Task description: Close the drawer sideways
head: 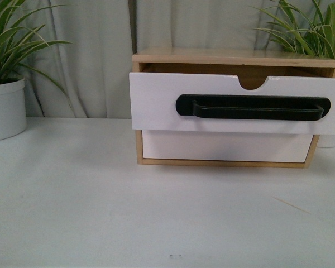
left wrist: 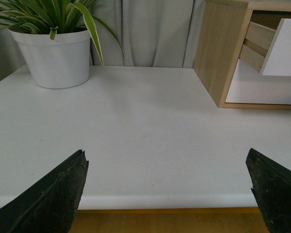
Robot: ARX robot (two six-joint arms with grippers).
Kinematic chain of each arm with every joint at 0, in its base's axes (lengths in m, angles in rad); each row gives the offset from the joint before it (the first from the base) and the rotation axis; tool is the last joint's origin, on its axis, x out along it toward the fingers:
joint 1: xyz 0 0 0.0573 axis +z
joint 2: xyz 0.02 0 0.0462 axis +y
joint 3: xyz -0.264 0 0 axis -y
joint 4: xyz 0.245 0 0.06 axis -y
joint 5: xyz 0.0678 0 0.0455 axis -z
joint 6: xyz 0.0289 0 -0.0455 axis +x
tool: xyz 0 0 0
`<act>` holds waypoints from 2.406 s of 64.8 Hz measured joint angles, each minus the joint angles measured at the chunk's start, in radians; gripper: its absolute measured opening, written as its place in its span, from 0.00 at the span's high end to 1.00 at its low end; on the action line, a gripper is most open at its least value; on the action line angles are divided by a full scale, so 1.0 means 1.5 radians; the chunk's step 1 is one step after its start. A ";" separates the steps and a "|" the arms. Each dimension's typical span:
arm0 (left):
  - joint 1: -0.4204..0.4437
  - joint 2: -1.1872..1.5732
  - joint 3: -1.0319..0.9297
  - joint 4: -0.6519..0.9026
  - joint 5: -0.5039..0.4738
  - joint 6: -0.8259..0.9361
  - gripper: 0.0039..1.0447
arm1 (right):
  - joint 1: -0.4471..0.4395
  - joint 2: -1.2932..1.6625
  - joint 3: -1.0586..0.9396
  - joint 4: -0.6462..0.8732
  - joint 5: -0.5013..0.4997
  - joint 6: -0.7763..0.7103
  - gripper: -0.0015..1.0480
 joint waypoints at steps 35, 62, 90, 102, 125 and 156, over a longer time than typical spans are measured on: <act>-0.029 0.022 0.011 -0.025 -0.100 -0.025 0.05 | -0.045 0.089 0.040 -0.056 -0.173 -0.073 0.09; -0.240 0.639 0.245 0.194 -0.391 -0.355 0.05 | 0.070 0.521 0.140 0.271 -0.142 -0.447 0.09; -0.341 0.951 0.484 0.285 -0.325 -0.365 0.05 | 0.071 0.799 0.256 0.466 -0.108 -0.515 0.09; -0.358 1.005 0.538 0.288 -0.308 -0.362 0.05 | 0.071 0.836 0.288 0.479 -0.102 -0.514 0.09; -0.362 1.084 0.618 0.288 -0.277 -0.358 0.05 | 0.066 0.905 0.340 0.494 -0.101 -0.514 0.09; -0.348 1.143 0.695 0.275 -0.242 -0.355 0.05 | 0.052 1.047 0.465 0.499 -0.093 -0.503 0.09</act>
